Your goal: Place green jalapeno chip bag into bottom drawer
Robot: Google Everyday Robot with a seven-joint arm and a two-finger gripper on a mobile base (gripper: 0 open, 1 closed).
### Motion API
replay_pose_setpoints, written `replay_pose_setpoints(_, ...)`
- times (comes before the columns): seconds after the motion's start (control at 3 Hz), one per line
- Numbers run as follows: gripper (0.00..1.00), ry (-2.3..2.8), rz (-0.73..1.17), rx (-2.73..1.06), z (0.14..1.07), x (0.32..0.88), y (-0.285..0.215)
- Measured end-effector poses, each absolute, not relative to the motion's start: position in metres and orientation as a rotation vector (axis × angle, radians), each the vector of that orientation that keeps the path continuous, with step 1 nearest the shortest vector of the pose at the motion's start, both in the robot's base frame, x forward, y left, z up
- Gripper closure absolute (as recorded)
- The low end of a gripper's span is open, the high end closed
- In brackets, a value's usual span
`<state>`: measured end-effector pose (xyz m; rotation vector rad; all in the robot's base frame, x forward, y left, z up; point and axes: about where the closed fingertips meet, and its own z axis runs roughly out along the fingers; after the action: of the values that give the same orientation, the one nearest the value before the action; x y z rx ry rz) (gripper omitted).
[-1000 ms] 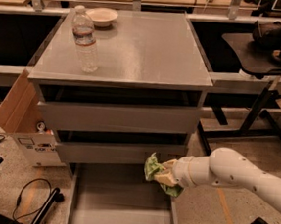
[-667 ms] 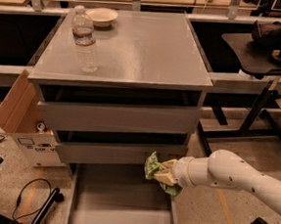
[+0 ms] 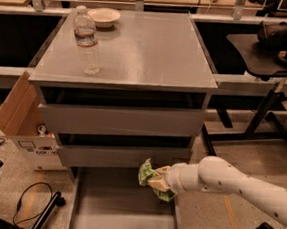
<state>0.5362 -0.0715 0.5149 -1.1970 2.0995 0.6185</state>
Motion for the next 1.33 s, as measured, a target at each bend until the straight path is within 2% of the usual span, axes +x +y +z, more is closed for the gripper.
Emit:
replay_pose_setpoints(0.67,1.0,2.008,0.793,-1.126,0.374,0.567,0.029)
replay_pose_setpoints(1.0,1.0,2.022,0.929,-1.127,0.291,0.552,0.071)
replay_pose_setpoints(1.33,1.0,2.071,1.007,-1.135,0.245,0.534,0.081)
